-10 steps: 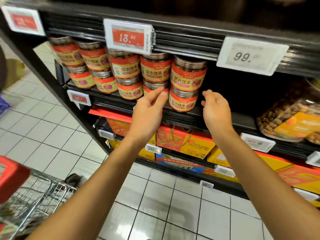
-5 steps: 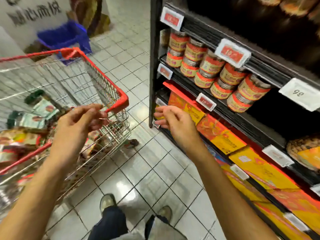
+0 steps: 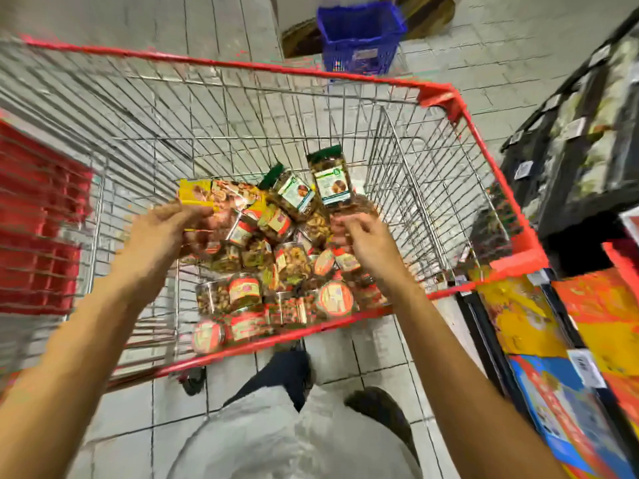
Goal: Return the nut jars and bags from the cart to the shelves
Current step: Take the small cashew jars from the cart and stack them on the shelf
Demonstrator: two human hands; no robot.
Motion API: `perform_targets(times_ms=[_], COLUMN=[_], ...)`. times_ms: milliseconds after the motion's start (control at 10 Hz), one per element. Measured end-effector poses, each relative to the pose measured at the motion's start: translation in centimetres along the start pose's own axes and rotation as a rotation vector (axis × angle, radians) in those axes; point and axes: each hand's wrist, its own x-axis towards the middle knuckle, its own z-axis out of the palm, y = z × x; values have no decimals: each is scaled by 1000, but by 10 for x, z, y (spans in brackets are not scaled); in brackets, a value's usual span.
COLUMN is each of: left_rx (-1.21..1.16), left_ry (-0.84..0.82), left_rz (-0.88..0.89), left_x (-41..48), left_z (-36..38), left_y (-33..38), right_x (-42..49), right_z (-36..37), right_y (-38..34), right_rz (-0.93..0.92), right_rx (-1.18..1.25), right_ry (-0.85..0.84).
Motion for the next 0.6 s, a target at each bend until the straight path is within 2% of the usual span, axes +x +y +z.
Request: perform_targets(times_ms=[100, 200, 300, 400, 500, 600], left_rx=[15, -7, 14, 83, 124, 149], left_ry=[-10, -63, -48, 4, 22, 55], left_rz=[-88, -256, -360, -553, -661, -658], left_x=[28, 61, 76, 91, 101, 118], left_z=[-5, -4, -5, -12, -10, 4], left_y=[-13, -43, -70, -120, -156, -200], right_x=[23, 52, 70, 92, 112, 142], right_z=[10, 14, 21, 46, 65, 91], right_y=[18, 44, 56, 80, 108, 139], right_rz=[106, 274, 292, 309, 333, 258], right_rx=[-138, -401, -461, -625, -717, -857], right_ry=[66, 77, 29, -168, -303, -200])
